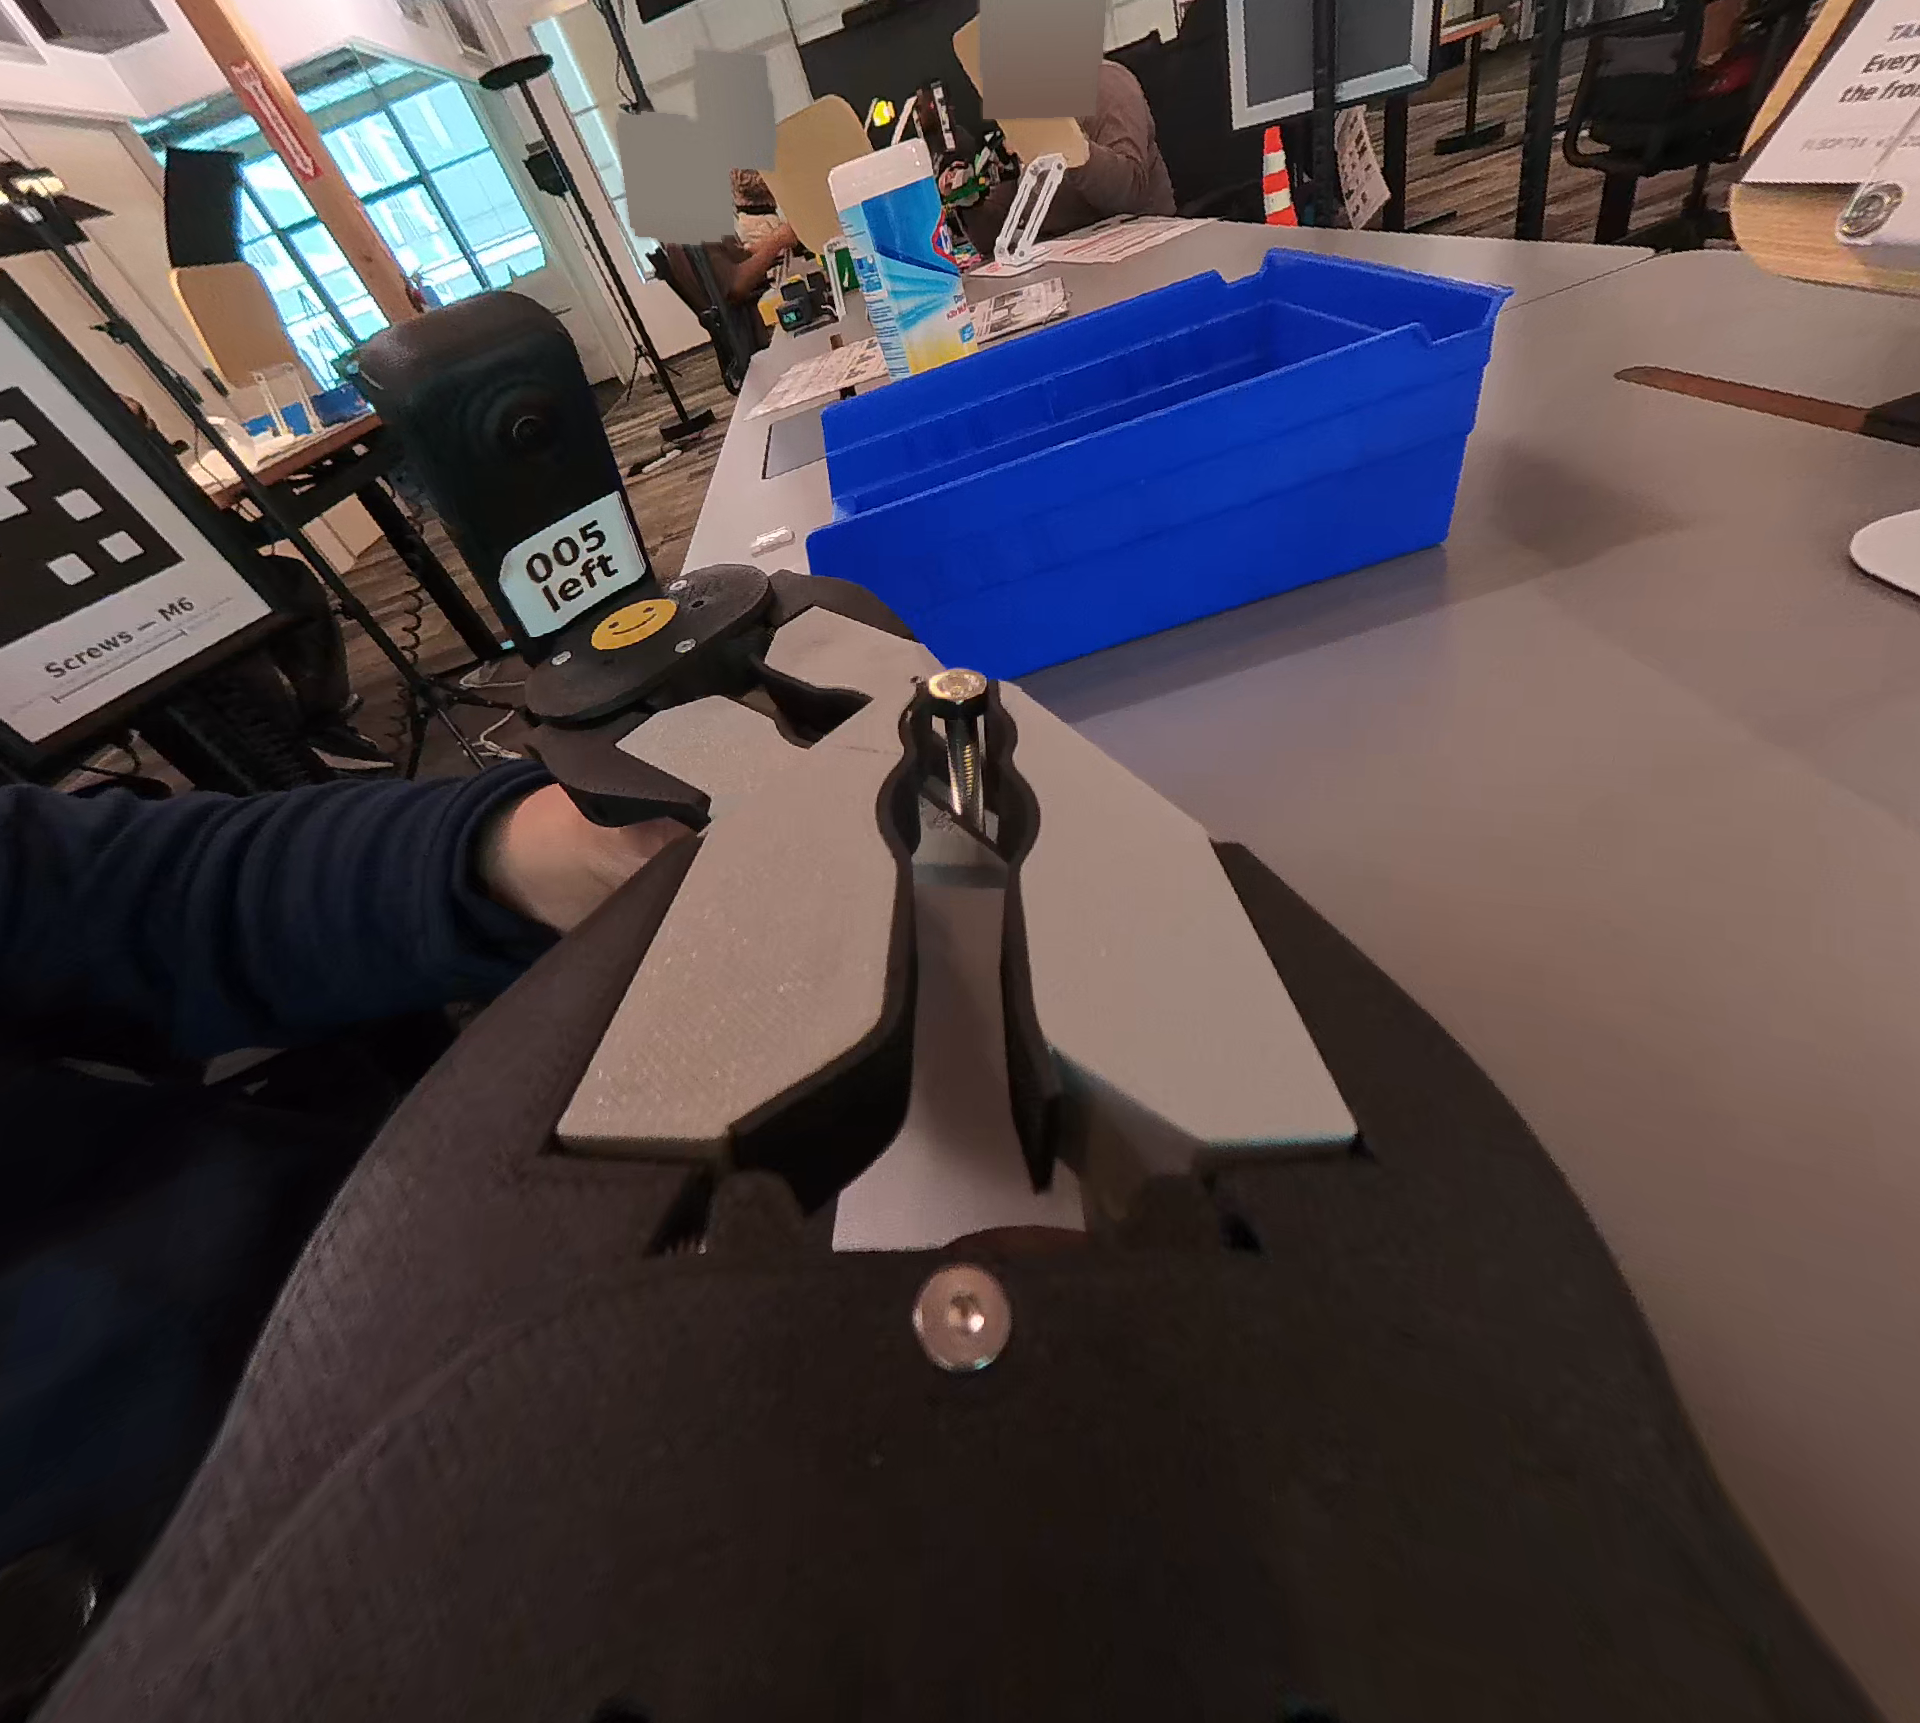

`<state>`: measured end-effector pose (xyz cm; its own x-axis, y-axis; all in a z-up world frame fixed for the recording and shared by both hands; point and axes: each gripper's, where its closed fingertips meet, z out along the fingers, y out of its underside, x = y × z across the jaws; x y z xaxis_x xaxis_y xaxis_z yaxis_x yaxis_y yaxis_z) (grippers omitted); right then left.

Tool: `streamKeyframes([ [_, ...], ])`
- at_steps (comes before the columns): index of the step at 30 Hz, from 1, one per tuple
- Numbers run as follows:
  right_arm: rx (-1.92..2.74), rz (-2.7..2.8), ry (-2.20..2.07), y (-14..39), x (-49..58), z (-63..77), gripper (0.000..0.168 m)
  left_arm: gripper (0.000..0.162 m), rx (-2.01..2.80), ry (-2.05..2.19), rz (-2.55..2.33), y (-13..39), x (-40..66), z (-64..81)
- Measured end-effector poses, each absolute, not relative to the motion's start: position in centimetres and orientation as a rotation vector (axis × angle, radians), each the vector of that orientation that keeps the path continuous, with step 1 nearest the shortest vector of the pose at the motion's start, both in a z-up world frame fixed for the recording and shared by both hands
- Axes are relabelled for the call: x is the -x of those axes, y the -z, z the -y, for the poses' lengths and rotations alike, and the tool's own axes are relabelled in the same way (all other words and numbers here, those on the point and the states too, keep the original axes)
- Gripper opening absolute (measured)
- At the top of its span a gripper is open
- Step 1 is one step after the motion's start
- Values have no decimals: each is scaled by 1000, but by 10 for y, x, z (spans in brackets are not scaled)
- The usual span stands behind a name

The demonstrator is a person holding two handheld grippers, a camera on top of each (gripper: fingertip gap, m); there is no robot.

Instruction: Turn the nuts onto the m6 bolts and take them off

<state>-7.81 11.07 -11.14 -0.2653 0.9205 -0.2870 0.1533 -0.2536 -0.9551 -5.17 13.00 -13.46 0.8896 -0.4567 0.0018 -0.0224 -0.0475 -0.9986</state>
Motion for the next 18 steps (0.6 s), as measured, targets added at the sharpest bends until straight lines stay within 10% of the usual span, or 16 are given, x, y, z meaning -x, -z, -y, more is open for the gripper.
streamKeyframes([
  [18,1283,1355,-1521,103,77,-110,28,3,1577,448,-354,130,55,-128],
])
